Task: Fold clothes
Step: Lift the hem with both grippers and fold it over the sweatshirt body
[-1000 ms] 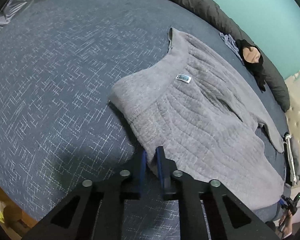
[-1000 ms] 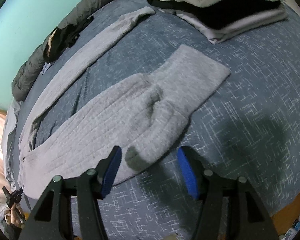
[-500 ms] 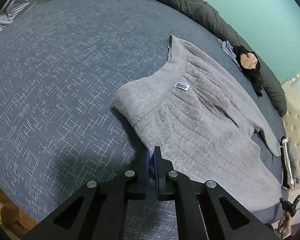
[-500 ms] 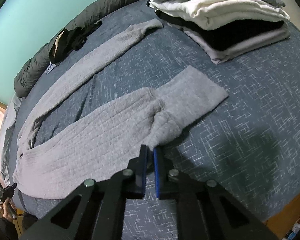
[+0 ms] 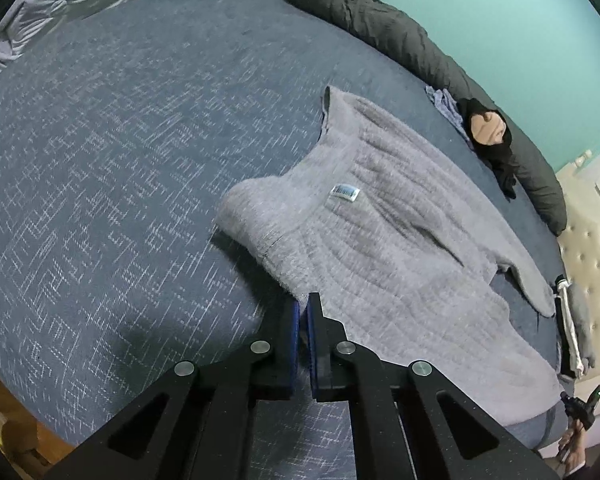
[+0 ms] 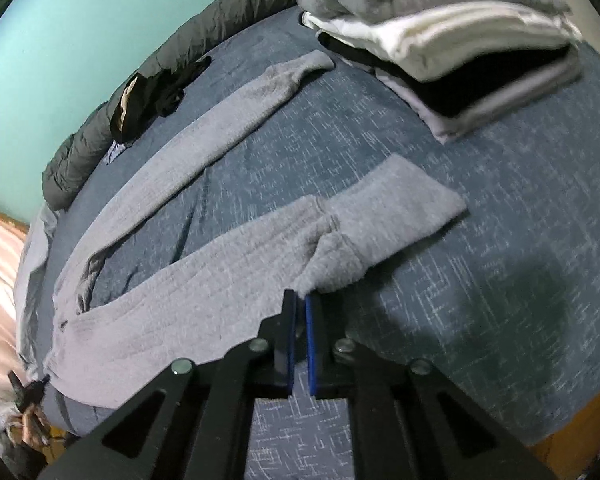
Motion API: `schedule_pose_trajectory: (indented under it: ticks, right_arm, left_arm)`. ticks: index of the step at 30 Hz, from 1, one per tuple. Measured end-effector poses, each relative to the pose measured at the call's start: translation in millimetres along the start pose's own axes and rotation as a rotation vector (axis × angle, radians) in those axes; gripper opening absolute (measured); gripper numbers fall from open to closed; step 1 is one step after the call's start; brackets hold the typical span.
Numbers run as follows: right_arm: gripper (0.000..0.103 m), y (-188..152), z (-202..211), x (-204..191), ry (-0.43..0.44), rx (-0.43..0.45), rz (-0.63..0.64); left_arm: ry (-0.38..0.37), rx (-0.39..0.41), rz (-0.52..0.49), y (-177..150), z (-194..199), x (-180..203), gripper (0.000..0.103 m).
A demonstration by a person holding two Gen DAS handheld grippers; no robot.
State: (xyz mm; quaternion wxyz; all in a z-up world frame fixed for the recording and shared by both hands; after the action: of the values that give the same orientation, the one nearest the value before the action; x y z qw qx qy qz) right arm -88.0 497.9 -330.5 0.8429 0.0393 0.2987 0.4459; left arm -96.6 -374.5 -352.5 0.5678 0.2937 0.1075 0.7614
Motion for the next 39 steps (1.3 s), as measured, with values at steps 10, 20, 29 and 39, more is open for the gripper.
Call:
schedule_pose_trajectory:
  ticks: [10, 20, 29, 39]
  right_arm:
    - [0.003, 42, 14, -45, 0.033, 0.036, 0.063]
    - [0.003, 91, 18, -88, 0.02, 0.072, 0.118]
    - [0.003, 150, 12, -115, -0.008, 0.097, 0.125]
    - [0.003, 213, -28, -131, -0.061, 0.09, 0.108]
  left_arm:
    - [-0.026, 0.062, 0.007, 36, 15, 15, 0.003]
    - [-0.017, 0.117, -0.052, 93, 29, 46, 0.003]
    - [-0.001, 0.139, -0.091, 167, 14, 80, 0.003]
    - [0.054, 0.104, -0.103, 229, -46, 100, 0.003]
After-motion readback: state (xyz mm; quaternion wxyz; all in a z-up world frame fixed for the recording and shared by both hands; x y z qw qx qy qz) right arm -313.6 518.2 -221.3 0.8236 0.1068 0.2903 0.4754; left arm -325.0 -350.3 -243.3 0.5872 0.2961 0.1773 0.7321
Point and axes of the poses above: each gripper's, at about its wrist camera, not at the fingertips, and z roughly against the way its jaws point, x to its right, y to its top, the point moved 8 cm from there along -z, roughly the way its jaws point, and after that the axes turned 10 degrees about -z, right-handed, at the moved point
